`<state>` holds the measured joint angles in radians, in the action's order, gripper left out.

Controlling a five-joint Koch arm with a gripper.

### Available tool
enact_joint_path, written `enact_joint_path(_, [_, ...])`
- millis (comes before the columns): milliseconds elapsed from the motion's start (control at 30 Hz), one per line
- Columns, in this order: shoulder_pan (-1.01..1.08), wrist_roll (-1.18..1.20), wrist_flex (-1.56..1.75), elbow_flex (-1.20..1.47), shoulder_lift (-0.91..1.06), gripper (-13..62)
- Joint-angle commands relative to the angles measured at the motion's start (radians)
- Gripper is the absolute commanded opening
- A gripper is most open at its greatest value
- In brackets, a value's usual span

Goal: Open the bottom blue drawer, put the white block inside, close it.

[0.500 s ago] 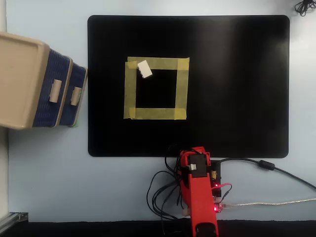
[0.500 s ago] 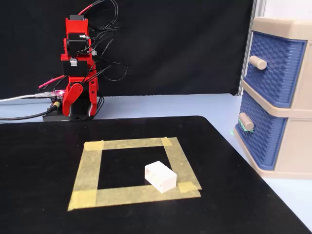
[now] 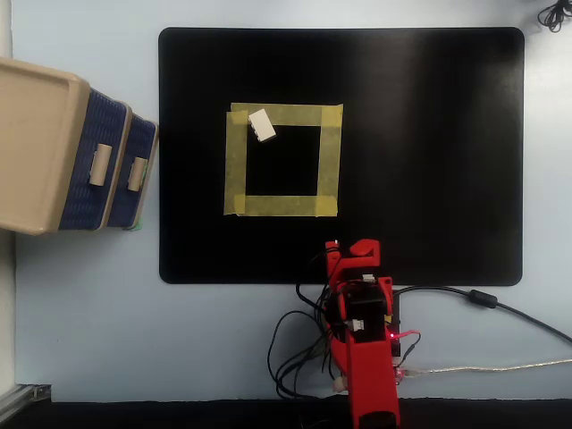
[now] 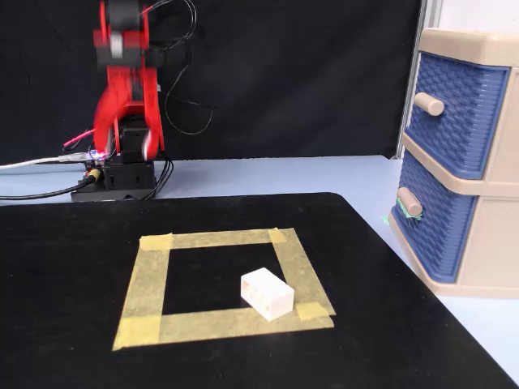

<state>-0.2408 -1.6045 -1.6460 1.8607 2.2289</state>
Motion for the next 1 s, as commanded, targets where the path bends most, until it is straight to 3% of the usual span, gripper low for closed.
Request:
enact_joint_path(0, [-0.198, -0.242, 0.083, -0.011, -0.087, 33.1])
enact_joint_path(67, [-0.523, -0.65, 0.4, -0.002, -0.235, 33.1])
enact_joint_path(133, [-0.712, -1.043, 0.825, 0.031, -0.402, 33.1])
enact_joint_path(233, [-0.718, -1.482, 1.45, 0.121, -0.538, 33.4])
enact_joint_path(300, [-0.719, -1.641, 1.735, 0.186, -0.609, 33.4])
enact_joint_path(467, [-0.727, -1.626, 2.134, 0.21, -0.808, 33.3])
enact_joint_path(600, [-0.729, -1.563, 2.256, 0.051, -1.019, 33.2])
enact_joint_path(767, [-0.762, -1.56, 2.255, -0.222, -1.19, 33.2])
enact_joint_path(967, [-0.795, -1.457, 2.118, -0.305, -1.2, 33.1])
